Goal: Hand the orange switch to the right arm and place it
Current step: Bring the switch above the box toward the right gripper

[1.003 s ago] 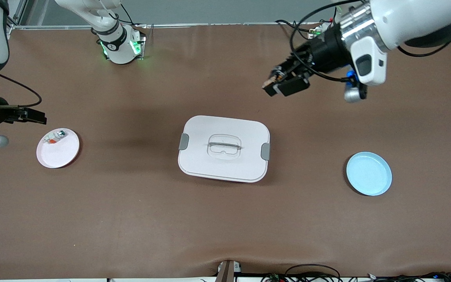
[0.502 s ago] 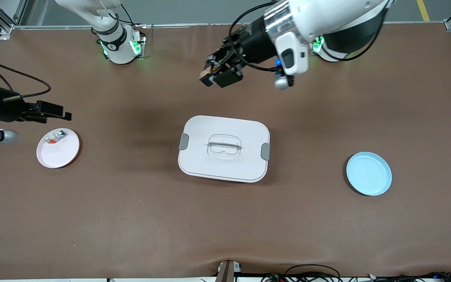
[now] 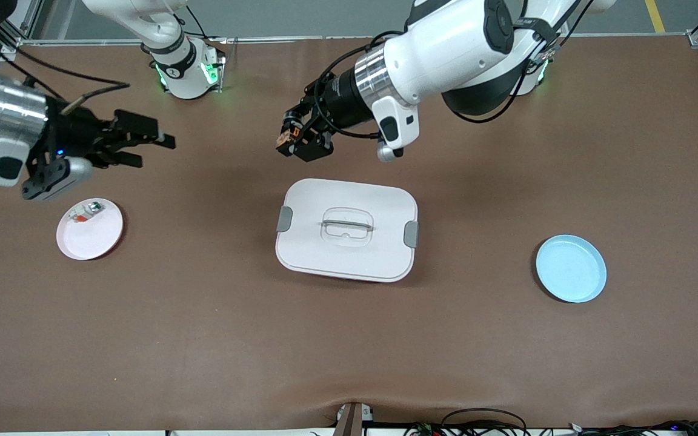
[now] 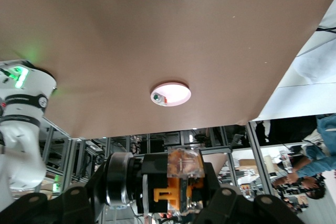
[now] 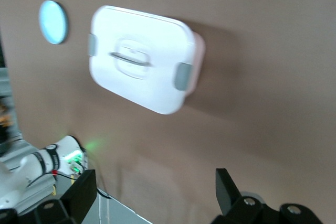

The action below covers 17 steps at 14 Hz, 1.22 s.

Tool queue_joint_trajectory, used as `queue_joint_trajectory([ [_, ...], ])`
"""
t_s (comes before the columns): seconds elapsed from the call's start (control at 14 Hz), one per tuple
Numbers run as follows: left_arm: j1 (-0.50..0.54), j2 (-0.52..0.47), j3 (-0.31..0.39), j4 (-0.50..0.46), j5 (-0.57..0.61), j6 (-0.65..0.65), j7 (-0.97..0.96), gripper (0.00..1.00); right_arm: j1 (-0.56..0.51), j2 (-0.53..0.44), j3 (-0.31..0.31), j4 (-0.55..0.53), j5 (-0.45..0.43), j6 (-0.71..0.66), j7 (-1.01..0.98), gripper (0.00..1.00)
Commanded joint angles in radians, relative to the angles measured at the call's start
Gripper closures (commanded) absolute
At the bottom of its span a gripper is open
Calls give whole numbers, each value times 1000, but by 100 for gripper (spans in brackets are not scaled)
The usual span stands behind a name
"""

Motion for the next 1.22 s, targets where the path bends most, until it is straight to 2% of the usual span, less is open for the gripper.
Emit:
queue_joint_trajectory([
  [0.0,-12,23,3,17,21,52,-34,86,45,-21,-8,-28,87,50,79,0],
  [0.14,-14,29,3,16,27,55,-34,86,65,-21,-6,-69,155,113,84,0],
  [0.36,-12,29,3,16,44,55,-34,86,145,-24,-6,-100,161,245,108,0],
  [0.57,-14,29,3,17,42,55,-34,86,202,-21,-6,-105,188,317,182,0],
  [0.93,-12,28,3,17,42,55,-34,86,234,-40,-8,-129,175,357,251,0],
  [1.15,-12,28,3,17,44,55,-34,86,283,-66,-8,-180,170,449,338,0],
])
